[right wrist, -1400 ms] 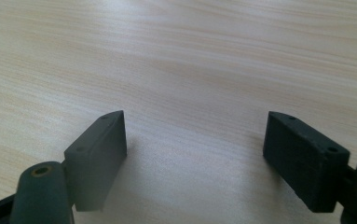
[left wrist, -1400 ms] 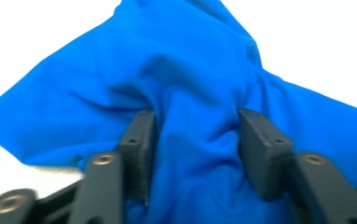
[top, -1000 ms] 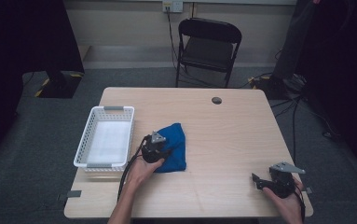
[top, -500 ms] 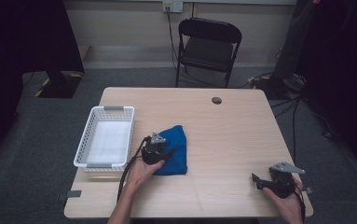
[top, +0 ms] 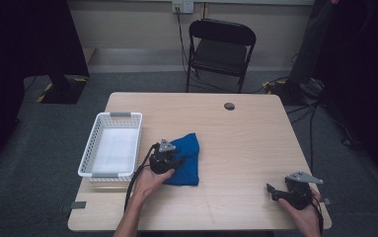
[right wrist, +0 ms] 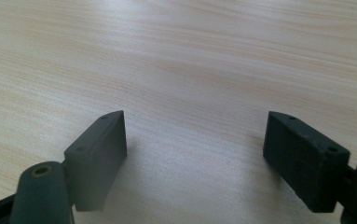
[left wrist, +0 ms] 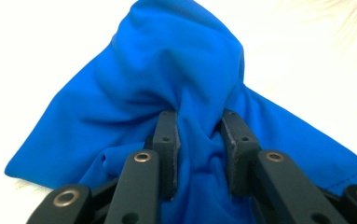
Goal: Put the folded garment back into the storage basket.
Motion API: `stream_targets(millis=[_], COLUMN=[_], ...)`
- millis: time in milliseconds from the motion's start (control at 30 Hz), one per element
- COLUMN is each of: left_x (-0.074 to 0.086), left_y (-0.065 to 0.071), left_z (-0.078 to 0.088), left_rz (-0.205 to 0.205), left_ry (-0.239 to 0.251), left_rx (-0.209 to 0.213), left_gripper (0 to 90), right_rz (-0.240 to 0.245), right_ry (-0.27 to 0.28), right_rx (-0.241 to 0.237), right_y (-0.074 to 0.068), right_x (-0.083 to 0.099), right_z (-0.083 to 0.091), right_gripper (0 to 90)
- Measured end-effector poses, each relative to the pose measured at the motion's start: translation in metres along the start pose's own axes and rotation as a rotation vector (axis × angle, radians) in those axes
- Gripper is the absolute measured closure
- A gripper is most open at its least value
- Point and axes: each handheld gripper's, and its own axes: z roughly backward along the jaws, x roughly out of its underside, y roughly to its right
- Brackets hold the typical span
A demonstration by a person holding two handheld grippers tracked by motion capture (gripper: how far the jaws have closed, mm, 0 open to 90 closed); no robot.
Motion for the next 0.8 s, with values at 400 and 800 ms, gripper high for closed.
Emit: stream_targets(millis=[400,800], left_x=[-0.008,-0.014], left_y=[0.003,0.003], left_z=[0.011,0.023], left_rz=[-0.034,-0.028], left_ry=[0.027,0.051], left_rx=[0.008,0.01], left_gripper=[71.3,71.4], right_rz=[0.0,0.0], right_ry=[0.0,0.0], right_rx=[0.0,0.0], right_y=[0.0,0.0], right_x=[0.0,0.0], right_z=[0.0,0.0], right_gripper=[20.5,20.5])
